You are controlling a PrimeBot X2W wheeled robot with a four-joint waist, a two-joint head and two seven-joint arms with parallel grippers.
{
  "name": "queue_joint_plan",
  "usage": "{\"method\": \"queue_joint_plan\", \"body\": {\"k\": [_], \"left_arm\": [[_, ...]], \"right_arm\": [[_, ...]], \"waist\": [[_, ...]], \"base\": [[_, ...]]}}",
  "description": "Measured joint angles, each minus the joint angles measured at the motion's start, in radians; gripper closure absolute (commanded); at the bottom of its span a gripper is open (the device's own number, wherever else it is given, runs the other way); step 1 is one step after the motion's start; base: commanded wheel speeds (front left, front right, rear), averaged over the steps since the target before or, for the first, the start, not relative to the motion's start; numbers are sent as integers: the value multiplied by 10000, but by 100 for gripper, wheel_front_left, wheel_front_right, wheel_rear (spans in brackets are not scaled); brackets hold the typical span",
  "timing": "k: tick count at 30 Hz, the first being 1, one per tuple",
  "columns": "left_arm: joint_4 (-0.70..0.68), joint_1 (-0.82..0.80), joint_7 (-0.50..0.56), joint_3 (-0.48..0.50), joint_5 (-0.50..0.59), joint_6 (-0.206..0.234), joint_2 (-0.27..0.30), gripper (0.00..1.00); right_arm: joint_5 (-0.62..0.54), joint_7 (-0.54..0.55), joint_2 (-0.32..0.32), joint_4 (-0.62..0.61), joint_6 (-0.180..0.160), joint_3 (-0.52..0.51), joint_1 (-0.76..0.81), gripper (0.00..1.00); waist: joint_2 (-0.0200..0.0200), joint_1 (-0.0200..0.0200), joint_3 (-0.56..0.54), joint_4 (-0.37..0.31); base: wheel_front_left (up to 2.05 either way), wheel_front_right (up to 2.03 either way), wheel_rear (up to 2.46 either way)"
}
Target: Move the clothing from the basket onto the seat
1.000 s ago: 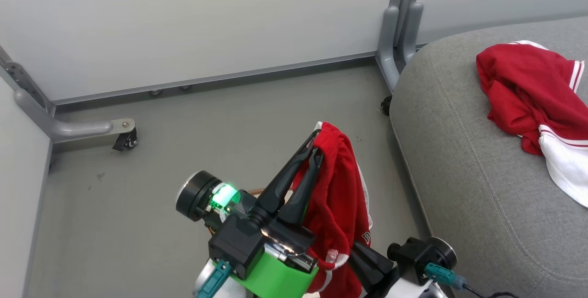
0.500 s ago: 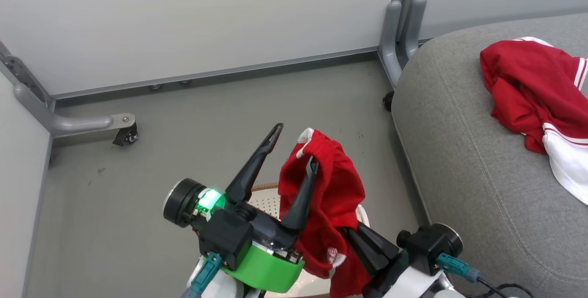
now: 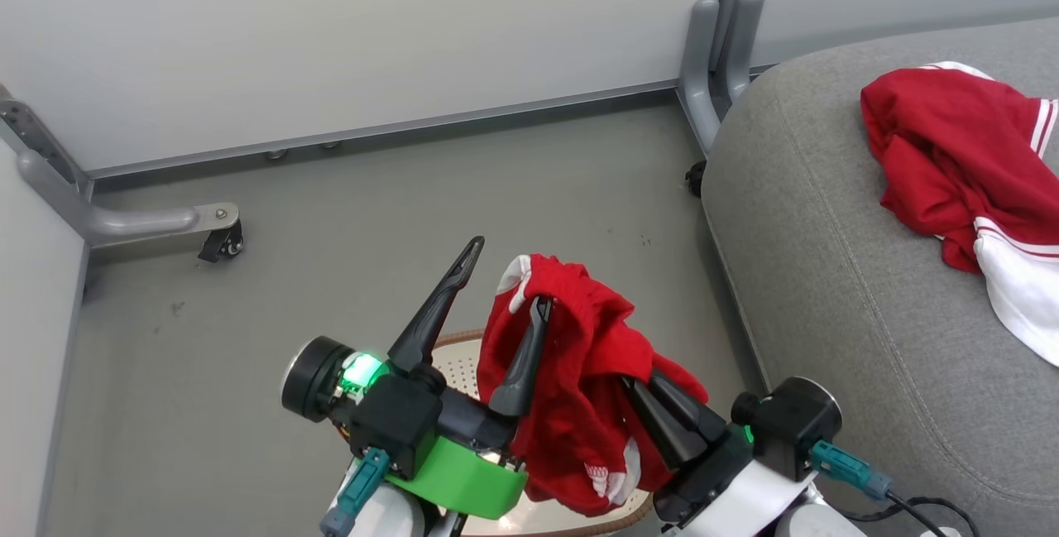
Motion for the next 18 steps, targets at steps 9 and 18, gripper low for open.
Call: {"method": "queue_joint_plan", "body": {"k": [9,18], "left_arm": [[430,263,0,341,-90,-130,54,0],[583,568,2,604,-155,-472,151,0]], "right_arm": [[385,0,418,-719,0,-915,-57,100],[424,0,690,-1524,0,-1737,-414,100]], "waist": [[0,0,183,-176],[0,0,596,-569]], "base": [[0,0,0],[0,0,0]]}}
